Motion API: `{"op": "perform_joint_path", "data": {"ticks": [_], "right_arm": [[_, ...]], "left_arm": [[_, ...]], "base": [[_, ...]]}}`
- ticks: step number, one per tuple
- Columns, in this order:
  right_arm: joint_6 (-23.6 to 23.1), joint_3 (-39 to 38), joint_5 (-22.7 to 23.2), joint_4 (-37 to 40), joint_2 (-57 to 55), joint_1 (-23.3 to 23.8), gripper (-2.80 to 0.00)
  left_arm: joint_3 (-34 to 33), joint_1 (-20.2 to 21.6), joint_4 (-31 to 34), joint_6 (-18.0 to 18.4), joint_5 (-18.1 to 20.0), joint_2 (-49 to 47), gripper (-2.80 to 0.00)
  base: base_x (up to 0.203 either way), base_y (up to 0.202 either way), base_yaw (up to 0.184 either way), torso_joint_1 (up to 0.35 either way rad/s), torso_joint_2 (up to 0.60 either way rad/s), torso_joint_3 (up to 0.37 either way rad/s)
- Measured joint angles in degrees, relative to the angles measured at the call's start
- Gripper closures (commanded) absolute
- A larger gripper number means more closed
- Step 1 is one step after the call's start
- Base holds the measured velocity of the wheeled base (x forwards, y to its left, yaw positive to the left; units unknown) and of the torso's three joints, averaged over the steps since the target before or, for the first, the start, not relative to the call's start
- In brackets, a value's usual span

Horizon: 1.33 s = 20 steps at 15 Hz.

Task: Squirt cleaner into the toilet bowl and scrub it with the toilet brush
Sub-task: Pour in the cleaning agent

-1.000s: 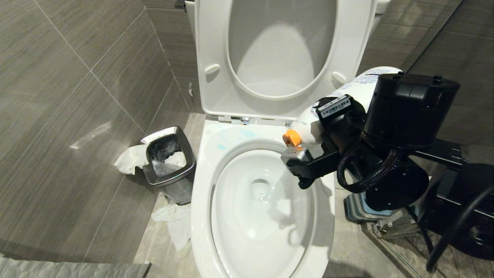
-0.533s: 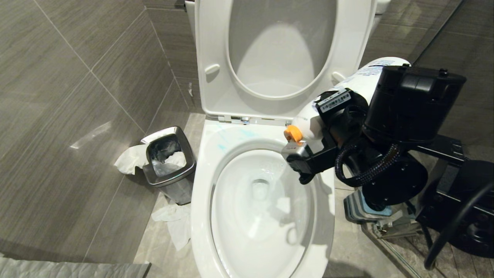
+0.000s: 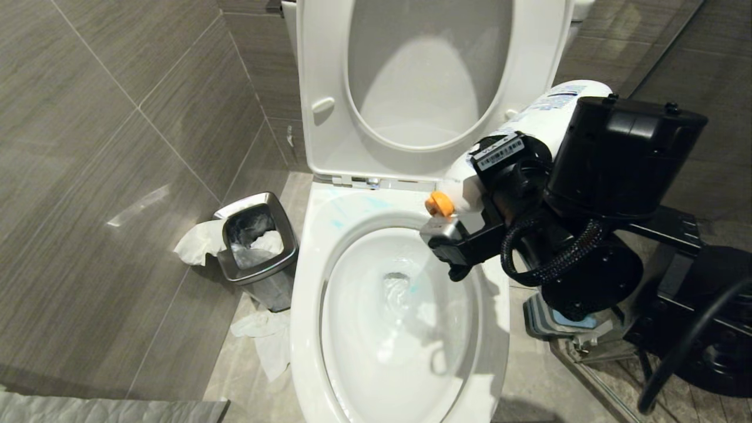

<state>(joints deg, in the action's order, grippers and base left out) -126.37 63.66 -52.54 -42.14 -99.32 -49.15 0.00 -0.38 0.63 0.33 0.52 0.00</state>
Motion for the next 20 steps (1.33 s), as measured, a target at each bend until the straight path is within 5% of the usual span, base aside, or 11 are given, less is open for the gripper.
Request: {"op": "perform_joint_path", "data": {"ticks": [5, 20], "right_arm": [[0.55, 1.14, -1.23, -7.17, -2.88, -0.63, 0.00], [1.57, -2.57, -2.10, -7.16, -2.22, -1.59, 0.00]], "left_arm": [[0.00, 0.02, -0.01, 0.02, 0.01, 0.00, 0.00], [0.00, 0.02, -0.03, 0.00, 0.01, 0.00, 0.00]], "base": [[0.000, 0.000, 0.000, 0.000, 0.00, 0.000], [0.000, 0.000, 0.000, 0.000, 0.00, 0.000]]}}
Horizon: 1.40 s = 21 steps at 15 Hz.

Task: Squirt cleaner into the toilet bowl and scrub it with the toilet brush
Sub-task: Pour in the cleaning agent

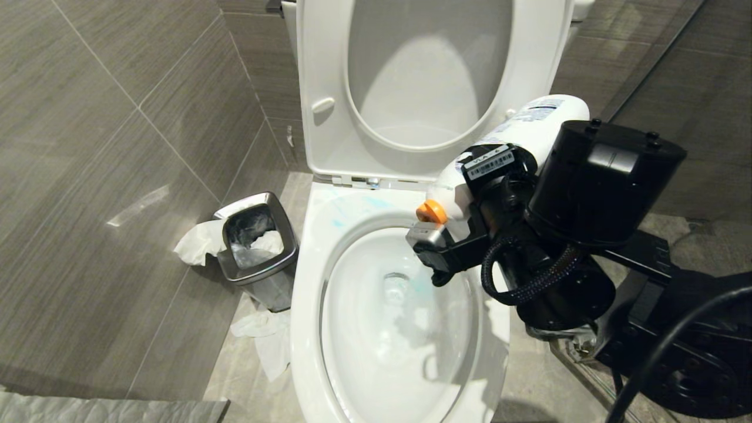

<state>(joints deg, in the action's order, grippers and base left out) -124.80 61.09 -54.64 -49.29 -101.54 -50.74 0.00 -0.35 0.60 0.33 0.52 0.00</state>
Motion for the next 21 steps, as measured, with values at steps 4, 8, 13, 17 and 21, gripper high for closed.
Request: {"op": "perform_joint_path", "data": {"ticks": [4, 8, 13, 17, 21], "right_arm": [[-5.85, -1.26, -0.79, -0.04, 1.02, -0.04, 0.00], [-6.29, -1.41, -0.79, -0.06, 1.19, -0.11, 0.00], [-6.29, -1.67, -0.76, -0.06, 1.24, -0.13, 0.00], [-7.81, -1.83, -0.79, -0.13, 1.24, -0.13, 0.00], [-9.26, -2.07, -0.70, -0.19, 1.26, -0.13, 0.00]], "left_arm": [[0.00, 0.00, 0.01, 0.02, 0.00, 0.00, 0.00], [0.00, 0.00, 0.00, 0.02, 0.00, 0.00, 0.00], [0.00, 0.01, 0.01, 0.00, 0.01, 0.00, 0.00], [0.00, 0.00, 0.02, 0.01, 0.00, 0.00, 0.00], [0.00, 0.00, 0.02, 0.00, -0.01, 0.00, 0.00]], "base": [[0.000, 0.000, 0.000, 0.000, 0.00, 0.000], [0.000, 0.000, 0.000, 0.000, 0.00, 0.000], [0.000, 0.000, 0.000, 0.000, 0.00, 0.000], [0.000, 0.000, 0.000, 0.000, 0.00, 0.000], [0.000, 0.000, 0.000, 0.000, 0.00, 0.000]]}}
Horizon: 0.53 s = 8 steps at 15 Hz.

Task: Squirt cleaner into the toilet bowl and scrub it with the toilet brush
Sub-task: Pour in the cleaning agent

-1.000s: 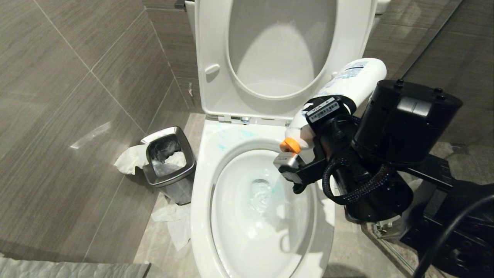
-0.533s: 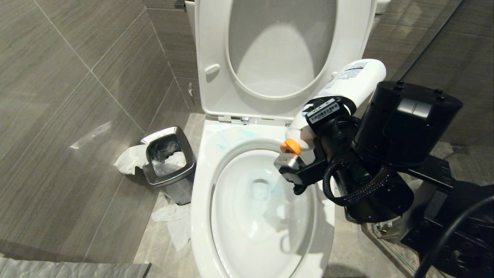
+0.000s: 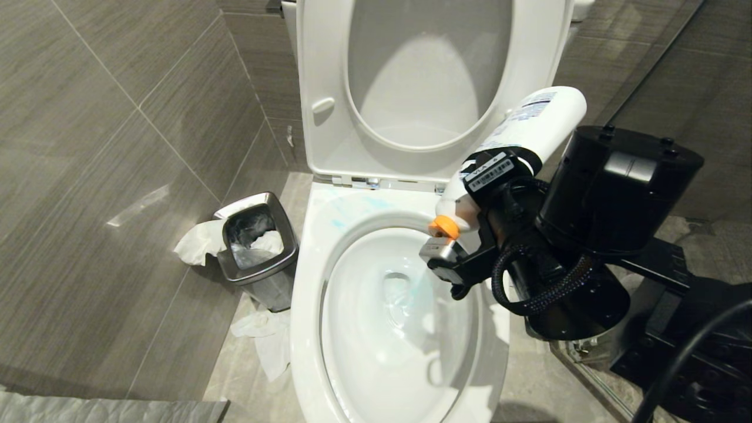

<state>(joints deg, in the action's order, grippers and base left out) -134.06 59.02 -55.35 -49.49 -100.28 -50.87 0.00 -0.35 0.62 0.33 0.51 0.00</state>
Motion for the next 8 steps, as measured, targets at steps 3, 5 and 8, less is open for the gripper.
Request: {"op": "perform_joint_path", "data": {"ticks": [3, 5, 8], "right_arm": [[0.25, -0.50, 0.14, -1.59, -0.09, 0.00, 0.00], [0.46, -0.76, 0.11, -3.78, -0.40, 0.00, 0.00], [2.60, -1.28, 0.10, -6.69, -1.04, 0.02, 0.00]], "left_arm": [[0.00, 0.00, -0.02, 0.02, 0.00, 0.00, 0.00], [0.00, 0.00, -0.02, -0.01, 0.00, 0.00, 0.00], [0.00, -0.02, -0.01, 0.01, 0.00, 0.00, 0.00]], "base": [[0.000, 0.000, 0.000, 0.000, 0.00, 0.000], [0.000, 0.000, 0.000, 0.000, 0.00, 0.000], [0.000, 0.000, 0.000, 0.000, 0.00, 0.000]]}}
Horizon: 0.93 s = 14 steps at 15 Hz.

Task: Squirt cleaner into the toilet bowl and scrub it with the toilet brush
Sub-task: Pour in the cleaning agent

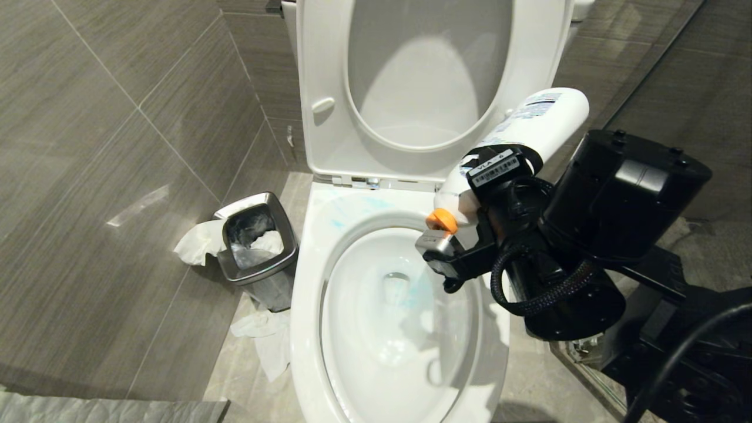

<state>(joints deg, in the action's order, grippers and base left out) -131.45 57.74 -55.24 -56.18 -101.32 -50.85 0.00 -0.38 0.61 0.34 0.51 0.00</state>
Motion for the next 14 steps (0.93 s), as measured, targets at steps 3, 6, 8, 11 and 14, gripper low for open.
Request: {"op": "perform_joint_path", "data": {"ticks": [3, 6, 8, 11, 14], "right_arm": [[7.40, -0.38, -1.96, -2.12, -0.97, 0.00, 0.00], [17.93, -0.80, -3.43, -2.03, -1.32, 0.07, 0.00], [25.98, -0.50, -4.22, -1.90, -1.46, 0.23, 0.00], [35.30, 4.19, -6.56, -1.63, -1.79, 0.86, 0.00], [37.45, 12.11, -9.26, -0.45, -1.97, 2.90, 0.00]], "left_arm": [[0.00, 0.02, -0.01, -0.03, 0.01, 0.00, 0.00], [0.00, 0.05, 0.01, -0.01, 0.04, 0.00, 0.00], [0.00, 0.05, 0.00, 0.01, 0.01, 0.00, 0.00], [0.00, 0.02, 0.01, 0.01, 0.01, 0.00, 0.00], [0.00, 0.02, 0.01, -0.01, 0.01, 0.00, 0.00]], "base": [[0.000, 0.000, 0.000, 0.000, 0.00, 0.000], [0.000, 0.000, 0.000, 0.000, 0.00, 0.000], [0.000, 0.000, 0.000, 0.000, 0.00, 0.000], [0.000, 0.000, 0.000, 0.000, 0.00, 0.000], [0.000, 0.000, 0.000, 0.000, 0.00, 0.000]]}}
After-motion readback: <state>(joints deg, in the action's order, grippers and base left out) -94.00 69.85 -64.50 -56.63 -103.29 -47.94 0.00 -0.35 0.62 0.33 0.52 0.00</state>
